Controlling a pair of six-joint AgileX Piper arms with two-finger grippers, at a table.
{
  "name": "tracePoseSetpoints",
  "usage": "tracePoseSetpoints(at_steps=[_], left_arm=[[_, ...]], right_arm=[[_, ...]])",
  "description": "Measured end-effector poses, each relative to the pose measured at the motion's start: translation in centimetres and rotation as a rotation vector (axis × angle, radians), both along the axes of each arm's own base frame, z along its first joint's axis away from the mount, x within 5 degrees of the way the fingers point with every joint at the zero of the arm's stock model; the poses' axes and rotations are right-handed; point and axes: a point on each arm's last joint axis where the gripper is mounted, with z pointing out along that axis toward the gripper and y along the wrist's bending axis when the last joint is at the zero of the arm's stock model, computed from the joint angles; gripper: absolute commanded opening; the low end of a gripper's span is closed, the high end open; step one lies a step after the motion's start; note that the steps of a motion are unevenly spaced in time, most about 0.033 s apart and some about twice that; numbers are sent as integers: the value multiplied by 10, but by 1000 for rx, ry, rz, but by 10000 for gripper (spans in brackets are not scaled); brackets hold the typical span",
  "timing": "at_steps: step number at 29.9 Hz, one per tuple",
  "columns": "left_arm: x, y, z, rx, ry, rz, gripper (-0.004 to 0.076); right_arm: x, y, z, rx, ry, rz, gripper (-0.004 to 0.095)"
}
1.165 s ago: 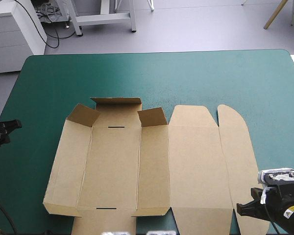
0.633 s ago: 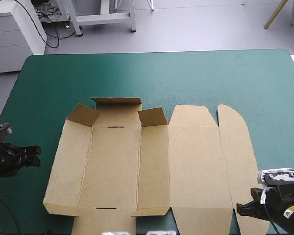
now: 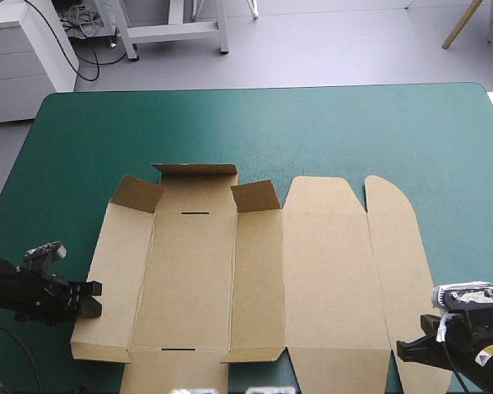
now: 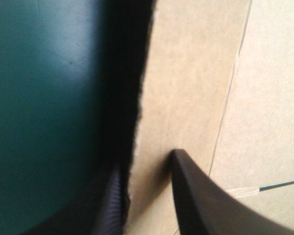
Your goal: Fold the box
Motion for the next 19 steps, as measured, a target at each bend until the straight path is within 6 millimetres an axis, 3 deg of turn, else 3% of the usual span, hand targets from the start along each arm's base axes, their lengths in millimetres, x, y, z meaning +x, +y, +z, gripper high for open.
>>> tracePoseSetpoints(at_steps=[19], left_arm=[[-1,-1,2,-7,-24,-35,-10]], right_arm=[[0,0,0,0,0,0,-19]])
